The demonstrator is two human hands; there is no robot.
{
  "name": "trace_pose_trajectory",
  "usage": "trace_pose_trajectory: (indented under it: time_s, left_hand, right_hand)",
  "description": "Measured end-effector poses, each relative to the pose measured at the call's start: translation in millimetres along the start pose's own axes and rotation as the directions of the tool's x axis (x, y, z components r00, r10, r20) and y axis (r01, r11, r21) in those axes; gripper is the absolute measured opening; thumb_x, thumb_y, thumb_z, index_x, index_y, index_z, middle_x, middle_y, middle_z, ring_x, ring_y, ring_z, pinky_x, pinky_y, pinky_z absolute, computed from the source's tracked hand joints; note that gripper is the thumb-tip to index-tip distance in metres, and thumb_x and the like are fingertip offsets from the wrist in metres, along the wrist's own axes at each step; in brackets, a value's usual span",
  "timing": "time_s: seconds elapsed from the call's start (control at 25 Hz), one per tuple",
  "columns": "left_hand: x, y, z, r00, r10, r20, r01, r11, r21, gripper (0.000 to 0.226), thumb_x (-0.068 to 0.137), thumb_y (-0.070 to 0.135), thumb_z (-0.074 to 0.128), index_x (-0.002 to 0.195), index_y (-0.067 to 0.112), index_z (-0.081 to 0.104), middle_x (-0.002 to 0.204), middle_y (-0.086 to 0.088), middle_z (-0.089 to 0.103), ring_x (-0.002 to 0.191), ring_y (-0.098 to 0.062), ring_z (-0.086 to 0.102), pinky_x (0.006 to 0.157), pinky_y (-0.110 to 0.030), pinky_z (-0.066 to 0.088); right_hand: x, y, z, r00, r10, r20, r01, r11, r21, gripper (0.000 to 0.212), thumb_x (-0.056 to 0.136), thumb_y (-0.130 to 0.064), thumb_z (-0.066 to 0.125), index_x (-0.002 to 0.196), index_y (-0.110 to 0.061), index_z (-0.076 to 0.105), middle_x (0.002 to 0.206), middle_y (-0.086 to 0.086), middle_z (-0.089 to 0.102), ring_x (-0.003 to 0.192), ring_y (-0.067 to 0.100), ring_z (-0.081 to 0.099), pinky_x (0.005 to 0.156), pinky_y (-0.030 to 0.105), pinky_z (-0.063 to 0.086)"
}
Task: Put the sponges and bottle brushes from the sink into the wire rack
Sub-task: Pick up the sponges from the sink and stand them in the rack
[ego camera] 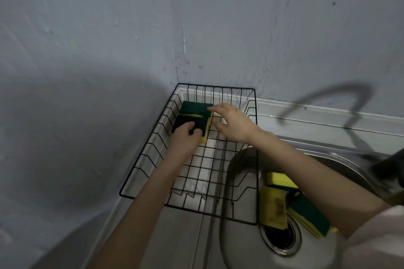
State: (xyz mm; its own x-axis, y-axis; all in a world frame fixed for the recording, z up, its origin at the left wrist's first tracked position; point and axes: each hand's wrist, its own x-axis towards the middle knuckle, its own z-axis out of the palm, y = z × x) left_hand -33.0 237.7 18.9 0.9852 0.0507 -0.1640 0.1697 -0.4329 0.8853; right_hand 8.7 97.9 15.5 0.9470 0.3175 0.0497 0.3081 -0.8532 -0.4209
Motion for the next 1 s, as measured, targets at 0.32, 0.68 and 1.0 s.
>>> trace_pose_trajectory:
  time_s: [0.32,0.68,1.0]
  left_hand:
    - [-72,36,21,0.926,0.376,0.039,-0.36,0.844,0.398,0.032,0.092,0.02,0.042,0.121,0.012,0.056,0.126,-0.006,0.06,0.111,-0.016,0.056,0.084,-0.017,0.035]
    - [-133,67,110,0.891,0.406,0.202,-0.454,0.811,0.37,0.03,0.093,0.017,0.041,0.118,0.013,0.056,0.118,-0.007,0.062,0.094,-0.009,0.051,0.082,-0.016,0.033]
    - [-125,22,187,0.94,0.137,0.313,-0.265,0.872,0.412,0.033,0.091,0.02,0.046,0.122,0.013,0.054,0.124,-0.012,0.06,0.113,-0.025,0.056,0.097,-0.036,0.046]
  right_hand:
    - [-87,15,-38,0.99,0.074,-0.121,-0.074,0.997,0.001,0.042,0.091,-0.017,0.046,0.133,-0.013,0.044,0.14,0.012,0.046,0.132,0.026,0.039,0.111,0.035,0.029]
    - [-194,80,-59,0.969,0.227,-0.1,-0.221,0.973,0.072,0.047,0.091,-0.016,0.048,0.137,-0.012,0.036,0.141,0.015,0.044,0.132,0.029,0.039,0.109,0.035,0.029]
    - [-236,145,-32,0.939,0.335,0.073,-0.341,0.933,0.111,0.053,0.09,-0.018,0.051,0.139,-0.014,0.033,0.139,0.017,0.042,0.13,0.033,0.038,0.108,0.041,0.034]
